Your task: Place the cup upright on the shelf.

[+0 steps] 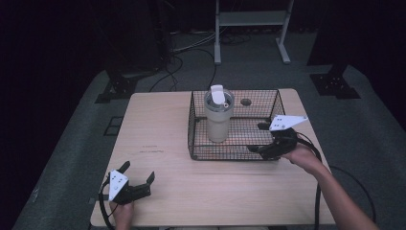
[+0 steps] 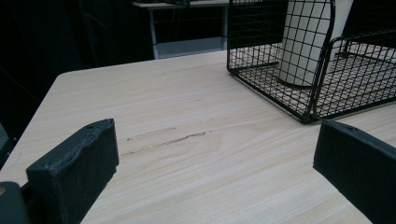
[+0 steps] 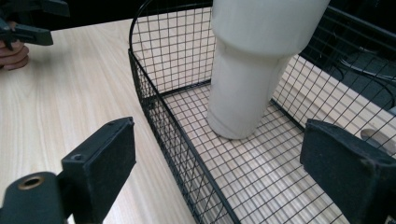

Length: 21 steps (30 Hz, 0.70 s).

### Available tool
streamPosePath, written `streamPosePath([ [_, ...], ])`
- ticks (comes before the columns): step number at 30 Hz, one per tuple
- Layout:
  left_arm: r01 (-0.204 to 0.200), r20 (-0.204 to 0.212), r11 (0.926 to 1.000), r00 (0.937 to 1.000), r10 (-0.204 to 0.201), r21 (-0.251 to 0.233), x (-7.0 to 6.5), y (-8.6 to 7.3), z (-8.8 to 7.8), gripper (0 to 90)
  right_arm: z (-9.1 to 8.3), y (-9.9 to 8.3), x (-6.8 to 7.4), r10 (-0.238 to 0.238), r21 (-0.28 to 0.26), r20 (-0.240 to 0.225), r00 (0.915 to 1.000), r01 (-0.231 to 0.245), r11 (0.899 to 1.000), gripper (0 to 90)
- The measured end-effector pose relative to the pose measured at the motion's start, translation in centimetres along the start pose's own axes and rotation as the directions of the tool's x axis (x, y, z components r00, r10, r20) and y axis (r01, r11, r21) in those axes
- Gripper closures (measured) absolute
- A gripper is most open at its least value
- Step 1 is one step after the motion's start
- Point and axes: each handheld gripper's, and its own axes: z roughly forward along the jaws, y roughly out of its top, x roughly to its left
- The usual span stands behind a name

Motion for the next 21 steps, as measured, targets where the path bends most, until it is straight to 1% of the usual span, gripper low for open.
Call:
streamPosePath([
  [2,-0.001,0.0,1.0,1.0,0.001,0.001,0.0,0.0,0.0,0.0,-0.2,-0.3,0.2,0.004,-0.006,0.002,1.0,-0.004,1.0,9.9],
  [3,0.0,0.0,1.0,1.0,0.0,-0.001,0.0,0.0,0.0,0.0,-0.4,-0.6,0.4,0.014,-0.019,-0.001,0.9999,-0.014,1.0,9.9],
  [6,-0.001,0.0,1.0,1.0,0.001,0.0,0.0,0.0,0.0,0.0,-0.5,-0.9,0.5,0.013,-0.024,0.003,0.9999,-0.013,1.0,9.9],
  [7,-0.003,0.0,1.0,1.0,0.003,0.002,0.0,0.0,0.0,0.0,-0.6,-1.2,0.6,0.022,-0.031,0.001,0.9997,-0.022,0.999,9.9],
  [9,-0.002,0.0,1.0,1.0,0.002,0.001,0.0,0.0,0.0,0.0,-0.7,-1.4,0.7,0.024,-0.032,0.001,0.9997,-0.024,0.999,9.9],
  [14,-0.002,0.002,1.0,1.0,0.002,0.001,0.0,0.0,0.0,0.0,-0.9,-1.8,1.1,0.019,-0.034,-0.004,0.9998,-0.019,0.999,9.9],
  [16,-0.001,0.001,1.0,1.0,0.001,0.001,0.0,0.0,0.0,0.0,-1.0,-2.0,1.3,0.016,-0.023,-0.004,0.9999,-0.016,1.0,9.9],
  [21,-0.002,0.0,1.0,1.0,0.002,0.001,0.0,0.0,0.0,0.0,-1.5,-2.4,1.9,0.002,-0.033,-0.008,1.0,-0.003,0.999,9.9],
])
